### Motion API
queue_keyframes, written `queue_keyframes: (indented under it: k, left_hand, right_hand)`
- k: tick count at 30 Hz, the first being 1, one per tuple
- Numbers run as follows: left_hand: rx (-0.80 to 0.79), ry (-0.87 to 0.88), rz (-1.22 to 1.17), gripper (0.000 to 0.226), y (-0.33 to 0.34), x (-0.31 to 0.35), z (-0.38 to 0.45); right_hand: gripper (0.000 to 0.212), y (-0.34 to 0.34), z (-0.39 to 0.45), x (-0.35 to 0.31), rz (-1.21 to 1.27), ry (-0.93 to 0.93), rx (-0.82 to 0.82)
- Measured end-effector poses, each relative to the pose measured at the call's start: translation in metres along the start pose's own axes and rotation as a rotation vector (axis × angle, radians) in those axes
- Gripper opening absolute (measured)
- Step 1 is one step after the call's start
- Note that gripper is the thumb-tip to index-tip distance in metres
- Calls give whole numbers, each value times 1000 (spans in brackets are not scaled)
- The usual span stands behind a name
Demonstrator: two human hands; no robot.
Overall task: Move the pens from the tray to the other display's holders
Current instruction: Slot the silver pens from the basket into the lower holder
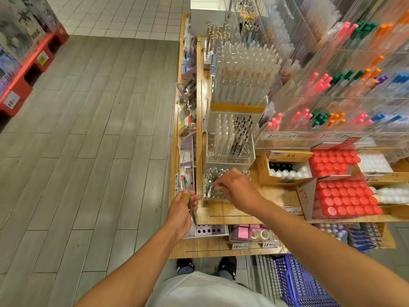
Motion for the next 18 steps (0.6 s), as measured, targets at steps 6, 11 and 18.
queue_keyframes:
  k: [6,11,18]
  left_hand:
    - [47,301,340,21,8,33,-5]
    - [111,595,579,16,12,58,-13]
    - [43,779,865,11,33,63,-19]
  right_hand:
    - [18,19,2,0,-90,-11,-5]
    - [18,30,7,-9,-306,-28,-43]
    - [10,17,-4,-8,-190,-49,147]
Point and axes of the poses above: each hand's wrist, its own z-axis towards the middle knuckle, its own y-axis out of the palm, x = y × z, the point moved 9 cm from there along z, towards the middle knuckle, and after that the axes turned 1 degree about -z, right-handed, at the moved point
